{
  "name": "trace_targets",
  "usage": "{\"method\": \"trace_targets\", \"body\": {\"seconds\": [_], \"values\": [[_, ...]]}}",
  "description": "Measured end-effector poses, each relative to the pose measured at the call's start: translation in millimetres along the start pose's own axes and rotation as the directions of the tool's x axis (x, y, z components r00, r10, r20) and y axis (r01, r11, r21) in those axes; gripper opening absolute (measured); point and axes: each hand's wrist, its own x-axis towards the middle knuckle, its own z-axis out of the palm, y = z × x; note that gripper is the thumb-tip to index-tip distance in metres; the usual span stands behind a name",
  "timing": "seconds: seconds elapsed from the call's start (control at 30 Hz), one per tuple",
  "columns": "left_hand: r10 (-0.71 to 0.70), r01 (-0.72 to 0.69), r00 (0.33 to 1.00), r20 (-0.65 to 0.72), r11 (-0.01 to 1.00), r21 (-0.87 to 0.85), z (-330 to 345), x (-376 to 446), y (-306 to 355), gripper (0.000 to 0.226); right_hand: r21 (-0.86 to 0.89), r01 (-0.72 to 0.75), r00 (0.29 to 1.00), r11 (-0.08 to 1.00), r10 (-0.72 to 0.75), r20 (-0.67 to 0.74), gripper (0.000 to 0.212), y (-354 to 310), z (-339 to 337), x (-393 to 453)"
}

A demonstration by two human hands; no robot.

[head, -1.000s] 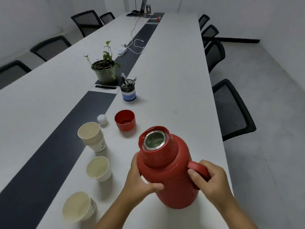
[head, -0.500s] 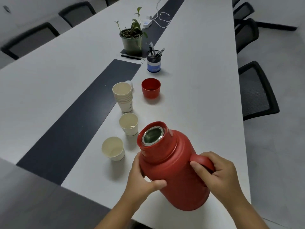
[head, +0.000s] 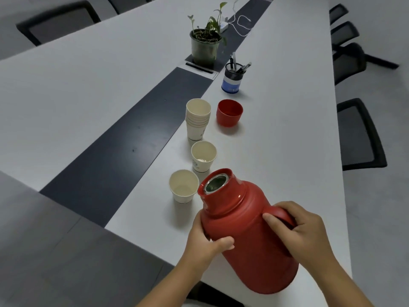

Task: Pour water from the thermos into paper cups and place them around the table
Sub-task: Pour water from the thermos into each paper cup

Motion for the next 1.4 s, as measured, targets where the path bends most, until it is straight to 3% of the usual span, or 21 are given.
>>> {"method": "trace_targets", "body": {"seconds": [0.17, 0.33, 0.57, 0.8, 1.4], "values": [[-0.018, 0.02, 0.999, 0.028, 0.998, -0.066, -10, 8, 0, 0.077, -0.034, -0.029, 0.999, 0.999, 0.029, 0.024, 0.024, -7, 12, 12], [-0.029, 0.032, 0.999, 0.041, 0.996, -0.086, -16, 17, -3, 0.099, -0.086, -0.026, 0.997, 0.996, 0.031, 0.064, 0.029, -12, 19, 25], [-0.052, 0.057, 0.998, 0.03, 0.981, -0.185, -17, 24, -8, 0.082, -0.135, -0.01, 0.992, 0.991, 0.027, 0.124, 0.027, -18, 22, 40], [-0.049, 0.056, 0.998, 0.039, 0.979, -0.198, -20, 28, -12, 0.11, -0.176, 0.014, 0.987, 0.984, 0.014, 0.158, 0.032, -23, 27, 47], [-0.069, 0.08, 0.996, 0.057, 0.972, -0.222, -24, 28, -20, 0.113, -0.215, 0.014, 0.982, 0.976, 0.027, 0.187, 0.031, -28, 31, 49]]}}
